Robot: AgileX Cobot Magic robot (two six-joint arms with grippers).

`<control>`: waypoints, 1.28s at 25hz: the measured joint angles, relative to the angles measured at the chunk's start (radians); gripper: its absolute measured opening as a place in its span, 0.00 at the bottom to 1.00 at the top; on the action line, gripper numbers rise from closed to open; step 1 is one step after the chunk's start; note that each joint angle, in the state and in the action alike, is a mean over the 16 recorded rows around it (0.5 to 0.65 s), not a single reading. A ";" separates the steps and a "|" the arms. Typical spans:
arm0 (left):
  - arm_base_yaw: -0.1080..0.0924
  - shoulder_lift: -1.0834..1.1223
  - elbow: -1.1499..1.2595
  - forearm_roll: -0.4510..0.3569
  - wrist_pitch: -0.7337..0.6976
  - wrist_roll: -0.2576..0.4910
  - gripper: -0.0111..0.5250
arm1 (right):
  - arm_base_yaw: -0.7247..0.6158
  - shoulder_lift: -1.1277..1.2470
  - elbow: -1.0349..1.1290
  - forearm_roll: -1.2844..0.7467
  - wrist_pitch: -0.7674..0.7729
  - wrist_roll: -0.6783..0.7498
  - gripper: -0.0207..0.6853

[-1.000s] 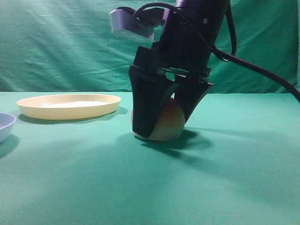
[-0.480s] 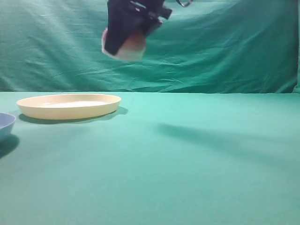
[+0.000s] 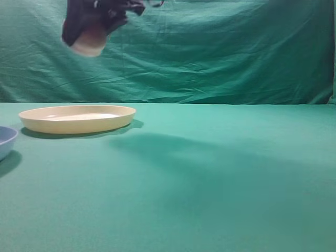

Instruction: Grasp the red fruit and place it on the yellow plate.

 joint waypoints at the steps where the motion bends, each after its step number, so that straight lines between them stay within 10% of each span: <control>1: 0.000 0.000 0.000 0.000 0.000 0.000 0.02 | 0.001 0.008 -0.003 -0.010 -0.002 -0.002 0.73; 9: 0.000 0.000 0.000 0.000 0.000 0.000 0.02 | 0.001 -0.033 -0.010 -0.105 0.015 0.000 0.84; 23: 0.000 0.000 0.000 0.000 0.000 0.000 0.02 | 0.000 -0.351 -0.011 -0.223 0.256 0.206 0.14; 32: 0.000 0.000 0.000 0.000 0.000 0.000 0.02 | 0.000 -0.515 -0.012 -0.375 0.476 0.455 0.03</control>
